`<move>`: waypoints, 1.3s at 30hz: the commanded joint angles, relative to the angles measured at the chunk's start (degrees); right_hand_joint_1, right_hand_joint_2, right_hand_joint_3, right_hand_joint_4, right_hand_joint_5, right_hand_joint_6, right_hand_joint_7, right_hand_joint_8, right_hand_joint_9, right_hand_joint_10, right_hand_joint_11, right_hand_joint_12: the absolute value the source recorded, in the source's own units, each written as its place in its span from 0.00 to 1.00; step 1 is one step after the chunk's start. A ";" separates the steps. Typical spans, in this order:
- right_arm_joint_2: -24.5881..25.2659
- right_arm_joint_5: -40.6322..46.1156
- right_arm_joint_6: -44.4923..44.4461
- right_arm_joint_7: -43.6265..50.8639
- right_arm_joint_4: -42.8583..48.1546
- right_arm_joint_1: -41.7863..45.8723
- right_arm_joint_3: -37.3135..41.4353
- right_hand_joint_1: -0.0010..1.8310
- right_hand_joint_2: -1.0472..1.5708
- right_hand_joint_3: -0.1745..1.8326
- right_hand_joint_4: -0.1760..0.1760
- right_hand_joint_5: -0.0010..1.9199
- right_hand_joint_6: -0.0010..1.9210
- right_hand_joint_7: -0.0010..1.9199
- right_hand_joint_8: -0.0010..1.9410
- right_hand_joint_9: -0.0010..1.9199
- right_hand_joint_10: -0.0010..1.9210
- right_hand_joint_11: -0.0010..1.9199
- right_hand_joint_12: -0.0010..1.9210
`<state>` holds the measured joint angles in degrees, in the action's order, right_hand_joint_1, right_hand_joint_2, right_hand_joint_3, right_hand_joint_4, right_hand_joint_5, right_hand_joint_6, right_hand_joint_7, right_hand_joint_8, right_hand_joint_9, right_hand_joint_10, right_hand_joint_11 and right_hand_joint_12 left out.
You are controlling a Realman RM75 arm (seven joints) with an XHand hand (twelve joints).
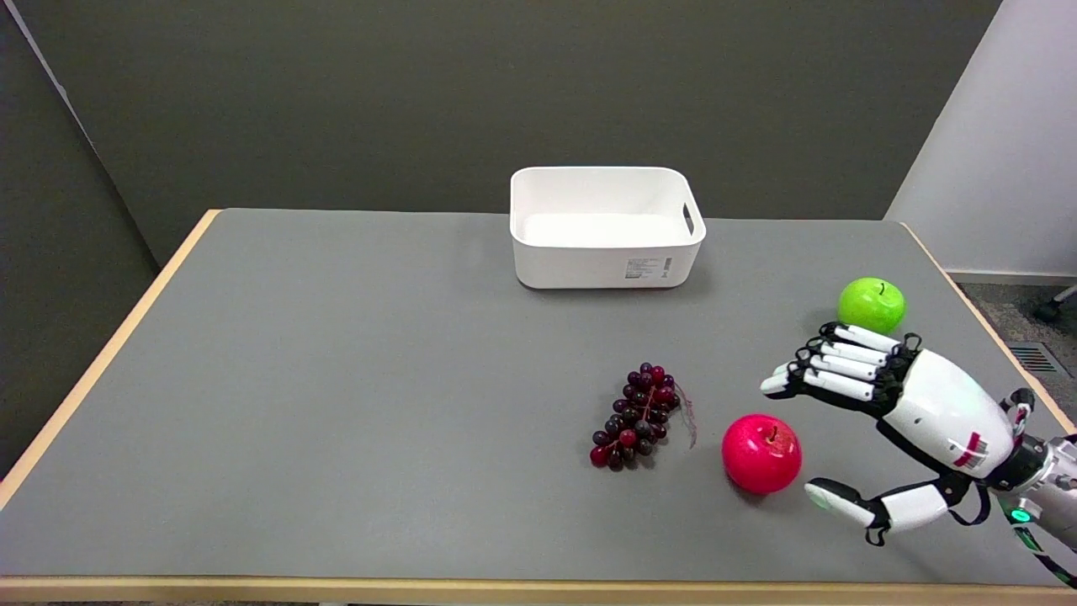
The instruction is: Pick up the red apple.
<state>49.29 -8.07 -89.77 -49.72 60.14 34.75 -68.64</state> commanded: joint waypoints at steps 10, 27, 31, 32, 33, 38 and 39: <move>-1.90 -7.57 13.88 -1.62 7.51 -3.37 -2.46 0.20 0.63 0.52 0.82 0.19 0.37 0.28 0.31 0.25 0.55 0.17 0.79; -1.66 -10.18 17.29 -5.22 0.29 -8.35 -6.28 0.17 0.62 0.51 0.75 0.16 0.30 0.23 0.22 0.17 0.45 0.12 0.73; -1.63 -9.89 17.05 -5.22 -0.99 -8.50 -6.75 0.17 0.62 0.51 0.76 0.16 0.30 0.23 0.22 0.17 0.45 0.12 0.73; -1.58 -9.89 17.05 -5.22 -1.07 -8.50 -6.75 0.17 0.62 0.51 0.76 0.16 0.30 0.23 0.22 0.17 0.45 0.12 0.73; -1.55 -9.89 17.05 -5.22 -1.15 -8.50 -6.75 0.17 0.62 0.51 0.76 0.16 0.30 0.23 0.22 0.17 0.45 0.12 0.73; -1.55 -9.89 15.23 -5.22 -2.59 -8.90 -6.75 0.17 0.62 0.52 0.76 0.16 0.31 0.23 0.23 0.18 0.46 0.13 0.74; -1.50 -9.89 14.94 -5.22 -2.94 -9.15 -6.80 0.17 0.62 0.52 0.77 0.17 0.31 0.23 0.23 0.18 0.46 0.13 0.74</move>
<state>47.62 -17.26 -74.09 -53.82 61.49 27.77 -74.05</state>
